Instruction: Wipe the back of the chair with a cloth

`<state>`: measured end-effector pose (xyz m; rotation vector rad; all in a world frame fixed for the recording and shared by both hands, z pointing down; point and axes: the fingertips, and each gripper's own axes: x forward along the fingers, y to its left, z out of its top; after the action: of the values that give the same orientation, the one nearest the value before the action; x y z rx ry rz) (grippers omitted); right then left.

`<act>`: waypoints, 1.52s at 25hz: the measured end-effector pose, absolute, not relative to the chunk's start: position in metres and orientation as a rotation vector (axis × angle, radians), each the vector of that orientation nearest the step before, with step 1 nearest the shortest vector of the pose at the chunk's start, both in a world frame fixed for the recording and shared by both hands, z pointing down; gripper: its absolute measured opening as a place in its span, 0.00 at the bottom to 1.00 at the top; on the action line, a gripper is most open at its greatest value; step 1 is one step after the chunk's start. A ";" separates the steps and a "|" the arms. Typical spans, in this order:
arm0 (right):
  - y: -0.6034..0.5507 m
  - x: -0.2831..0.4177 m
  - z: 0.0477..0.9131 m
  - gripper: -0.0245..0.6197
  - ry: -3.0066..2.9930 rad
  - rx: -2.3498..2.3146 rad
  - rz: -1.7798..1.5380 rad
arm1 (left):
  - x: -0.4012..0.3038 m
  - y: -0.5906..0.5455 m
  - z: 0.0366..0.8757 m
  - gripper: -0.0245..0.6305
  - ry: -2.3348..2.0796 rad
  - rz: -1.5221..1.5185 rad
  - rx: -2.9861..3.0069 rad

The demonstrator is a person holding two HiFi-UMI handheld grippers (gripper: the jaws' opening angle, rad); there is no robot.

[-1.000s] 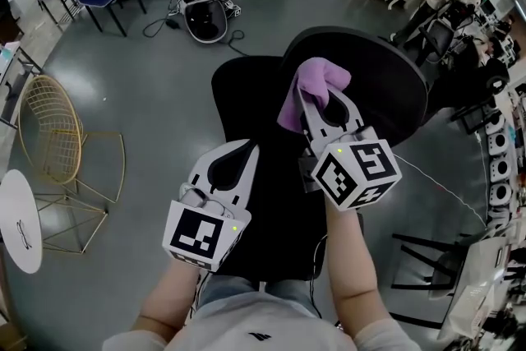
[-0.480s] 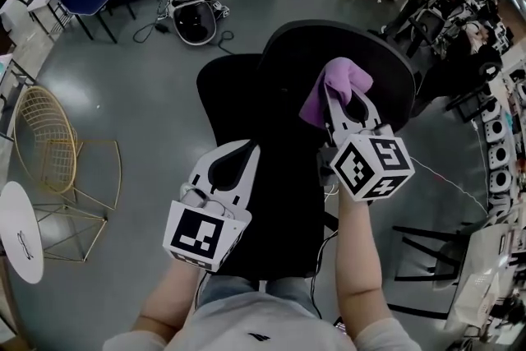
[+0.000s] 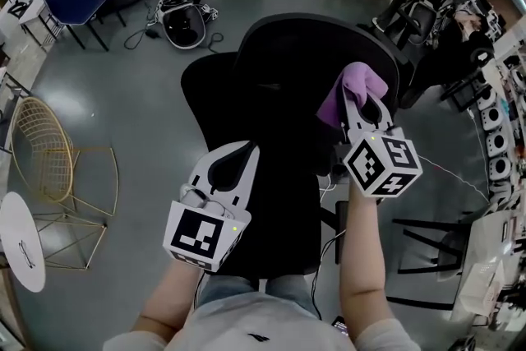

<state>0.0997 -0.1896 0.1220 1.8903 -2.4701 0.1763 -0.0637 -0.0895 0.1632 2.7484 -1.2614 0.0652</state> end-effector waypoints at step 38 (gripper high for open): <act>-0.178 0.154 0.216 0.15 -2.384 1.914 0.264 | -0.021 -0.087 0.196 0.05 -1.199 0.172 2.770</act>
<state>0.1536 -0.1778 0.2163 1.9137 -2.3841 0.2635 -0.0208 -0.0869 0.1963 2.7697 -1.1989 0.1721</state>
